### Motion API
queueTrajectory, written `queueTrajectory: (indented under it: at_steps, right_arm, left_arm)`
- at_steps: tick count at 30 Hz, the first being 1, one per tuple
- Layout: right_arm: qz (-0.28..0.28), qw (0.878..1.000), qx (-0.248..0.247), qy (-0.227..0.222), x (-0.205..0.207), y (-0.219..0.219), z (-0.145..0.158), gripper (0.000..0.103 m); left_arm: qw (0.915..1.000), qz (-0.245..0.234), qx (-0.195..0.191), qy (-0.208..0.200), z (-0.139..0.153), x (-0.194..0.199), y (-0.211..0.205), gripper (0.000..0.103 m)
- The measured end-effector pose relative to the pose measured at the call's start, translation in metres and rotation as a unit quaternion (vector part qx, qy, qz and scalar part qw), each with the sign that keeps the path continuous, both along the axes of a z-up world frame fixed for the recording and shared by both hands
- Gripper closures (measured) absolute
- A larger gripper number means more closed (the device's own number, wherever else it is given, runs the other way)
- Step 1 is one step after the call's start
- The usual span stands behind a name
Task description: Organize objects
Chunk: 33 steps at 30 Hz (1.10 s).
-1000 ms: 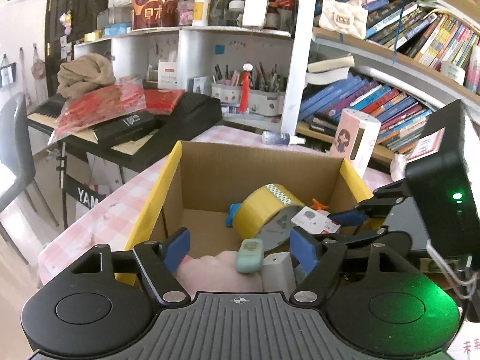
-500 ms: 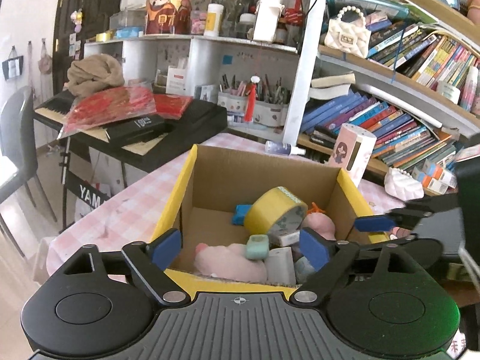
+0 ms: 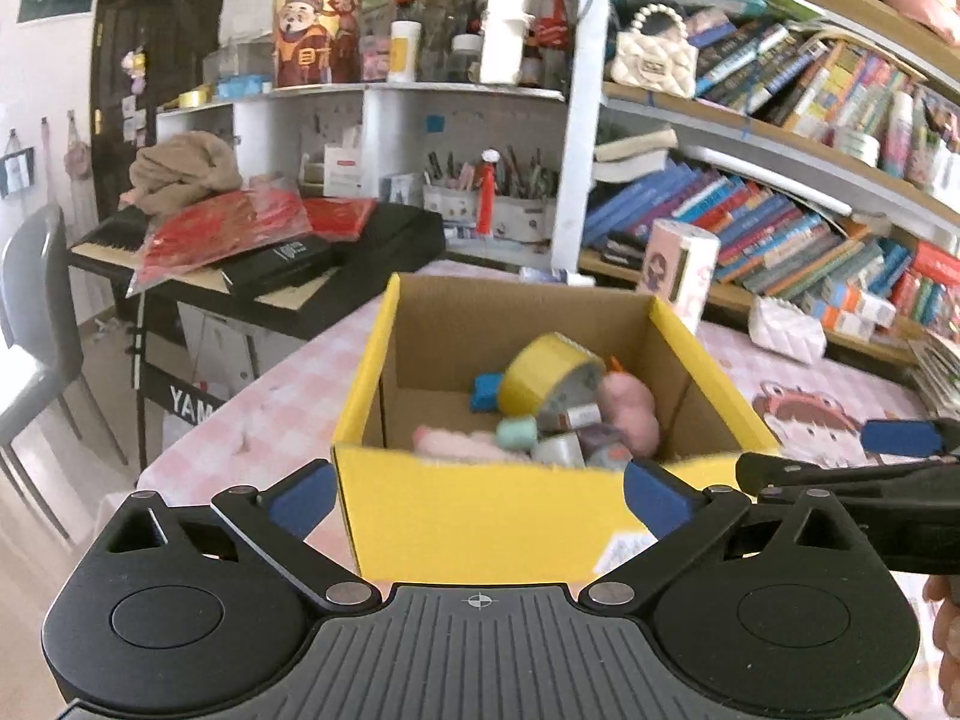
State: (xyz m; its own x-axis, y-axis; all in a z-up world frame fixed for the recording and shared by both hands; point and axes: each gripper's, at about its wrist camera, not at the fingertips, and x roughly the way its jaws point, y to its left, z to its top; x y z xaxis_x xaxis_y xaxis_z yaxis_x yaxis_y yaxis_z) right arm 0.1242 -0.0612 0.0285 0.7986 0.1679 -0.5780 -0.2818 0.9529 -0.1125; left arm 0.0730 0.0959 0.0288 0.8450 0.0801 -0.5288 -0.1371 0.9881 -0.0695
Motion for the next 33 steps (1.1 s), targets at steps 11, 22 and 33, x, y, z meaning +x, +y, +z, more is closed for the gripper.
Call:
queueTrajectory:
  at_steps: [11,22,33]
  right_arm:
    - [-0.077,0.997,-0.002,0.027,-0.067,-0.014,-0.026,0.010]
    - [-0.142,0.990,0.011,0.020,-0.114,-0.037,-0.029,0.003]
    - [-0.202,0.979,0.012,0.018,-0.135,-0.067,-0.027,0.000]
  left_arm:
    - [0.9991,-0.034,0.003,0.024,-0.012,-0.043,-0.007,0.000]
    - [0.9959,-0.080,-0.012,0.039,-0.015,-0.064,-0.023,0.000]
    - [0.9906,-0.131,0.016,0.038,-0.014,-0.068,-0.056,0.000]
